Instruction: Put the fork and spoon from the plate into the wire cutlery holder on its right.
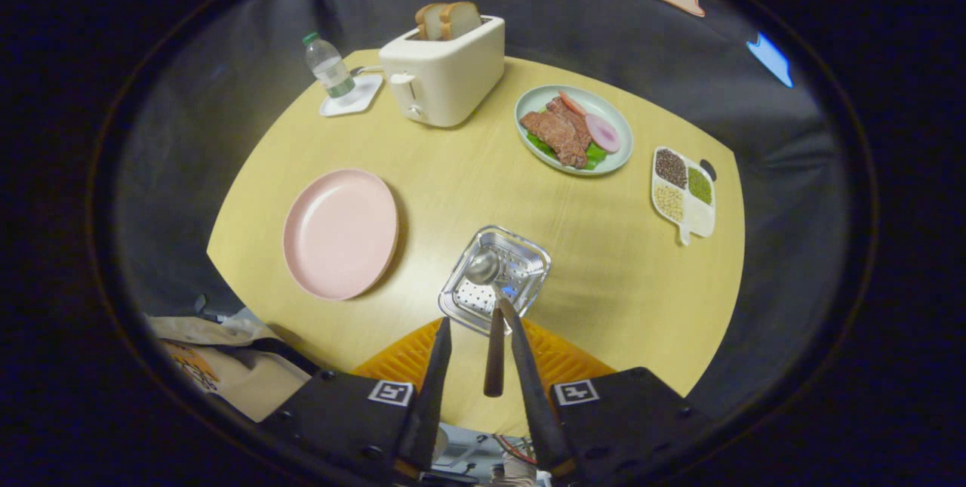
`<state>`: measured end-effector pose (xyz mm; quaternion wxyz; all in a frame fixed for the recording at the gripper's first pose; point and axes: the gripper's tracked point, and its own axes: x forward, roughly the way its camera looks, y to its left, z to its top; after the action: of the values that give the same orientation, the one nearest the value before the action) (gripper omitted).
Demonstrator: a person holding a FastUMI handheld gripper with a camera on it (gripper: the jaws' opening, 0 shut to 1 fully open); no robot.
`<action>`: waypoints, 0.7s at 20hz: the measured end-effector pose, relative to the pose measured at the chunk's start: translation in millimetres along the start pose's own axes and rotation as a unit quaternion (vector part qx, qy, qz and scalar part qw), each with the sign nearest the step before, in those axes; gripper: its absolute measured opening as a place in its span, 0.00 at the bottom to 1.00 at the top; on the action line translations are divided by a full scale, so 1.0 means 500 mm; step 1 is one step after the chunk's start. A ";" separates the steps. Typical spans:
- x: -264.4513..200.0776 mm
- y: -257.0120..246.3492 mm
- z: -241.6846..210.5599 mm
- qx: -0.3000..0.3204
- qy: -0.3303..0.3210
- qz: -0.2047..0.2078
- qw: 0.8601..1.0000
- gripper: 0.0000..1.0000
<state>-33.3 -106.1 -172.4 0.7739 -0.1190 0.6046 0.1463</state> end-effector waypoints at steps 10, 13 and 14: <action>-0.100 0.028 0.038 0.059 -0.203 -0.009 0.977 0.99; -0.118 0.017 0.021 0.070 -0.252 -0.031 0.965 0.99; -0.128 0.012 0.016 0.069 -0.269 -0.042 0.960 0.99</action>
<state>-42.8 -102.9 -108.5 0.9198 -0.0465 0.3770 0.0984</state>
